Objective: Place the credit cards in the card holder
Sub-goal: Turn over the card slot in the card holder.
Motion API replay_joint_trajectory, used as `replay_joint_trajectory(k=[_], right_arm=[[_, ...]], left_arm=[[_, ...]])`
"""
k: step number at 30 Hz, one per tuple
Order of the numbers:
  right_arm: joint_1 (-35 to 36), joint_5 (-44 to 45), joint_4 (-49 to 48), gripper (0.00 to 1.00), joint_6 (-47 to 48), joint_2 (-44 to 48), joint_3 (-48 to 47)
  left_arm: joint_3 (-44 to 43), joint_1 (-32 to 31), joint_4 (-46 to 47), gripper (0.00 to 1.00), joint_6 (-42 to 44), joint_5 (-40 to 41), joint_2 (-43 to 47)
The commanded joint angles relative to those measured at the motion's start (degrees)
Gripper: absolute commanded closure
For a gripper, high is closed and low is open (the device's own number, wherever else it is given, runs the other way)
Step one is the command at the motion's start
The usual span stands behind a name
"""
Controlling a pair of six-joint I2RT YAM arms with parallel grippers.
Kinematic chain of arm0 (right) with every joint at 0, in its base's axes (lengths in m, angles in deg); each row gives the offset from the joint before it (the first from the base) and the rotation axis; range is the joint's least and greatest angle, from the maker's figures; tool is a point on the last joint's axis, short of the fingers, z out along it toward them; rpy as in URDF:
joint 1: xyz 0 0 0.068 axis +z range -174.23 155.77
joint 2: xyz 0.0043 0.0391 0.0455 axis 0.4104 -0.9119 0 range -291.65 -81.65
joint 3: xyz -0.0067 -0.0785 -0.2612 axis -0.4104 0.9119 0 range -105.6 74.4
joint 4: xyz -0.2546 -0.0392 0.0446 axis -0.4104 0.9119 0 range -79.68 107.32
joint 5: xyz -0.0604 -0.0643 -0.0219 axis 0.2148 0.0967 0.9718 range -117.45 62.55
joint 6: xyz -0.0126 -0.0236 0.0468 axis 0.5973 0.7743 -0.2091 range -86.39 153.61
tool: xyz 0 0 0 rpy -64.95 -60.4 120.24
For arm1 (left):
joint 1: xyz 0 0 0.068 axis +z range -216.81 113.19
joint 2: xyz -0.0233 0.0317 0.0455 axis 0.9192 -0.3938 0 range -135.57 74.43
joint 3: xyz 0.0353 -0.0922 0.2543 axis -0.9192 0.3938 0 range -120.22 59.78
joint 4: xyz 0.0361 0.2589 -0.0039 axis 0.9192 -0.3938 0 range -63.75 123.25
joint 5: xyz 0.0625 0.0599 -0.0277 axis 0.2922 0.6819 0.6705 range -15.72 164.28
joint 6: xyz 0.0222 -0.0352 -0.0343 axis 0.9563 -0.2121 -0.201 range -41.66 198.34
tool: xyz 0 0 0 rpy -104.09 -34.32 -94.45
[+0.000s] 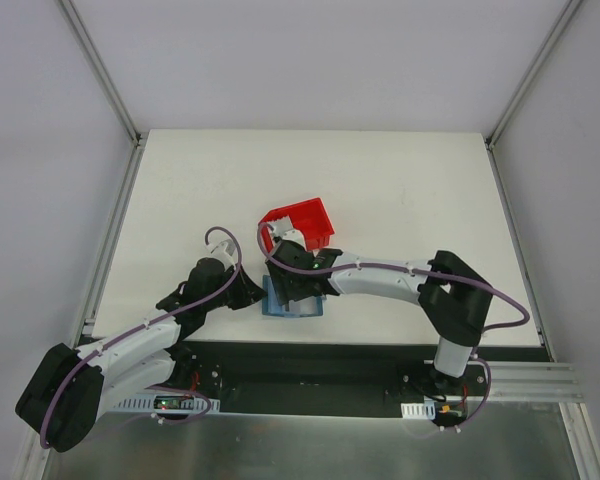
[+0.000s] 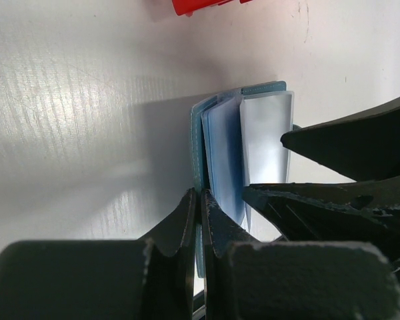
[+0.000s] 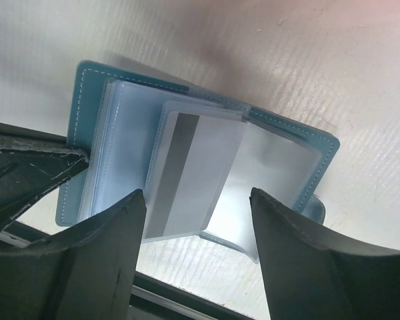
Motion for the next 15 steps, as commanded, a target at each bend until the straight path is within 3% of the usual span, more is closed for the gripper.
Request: replay_joint_trajectory(k=[1, 15], right_arm=[[0.33, 3.93, 4.31, 0.35, 1.02, 3.55, -2.09], [0.16, 7.80, 8.87, 0.39, 0.23, 5.40, -0.87]], left_arm=[[-0.64, -0.68, 0.91, 1.00, 1.46, -0.43, 0.11], [-0.03, -0.68, 0.83, 1.00, 1.54, 0.36, -0.59]])
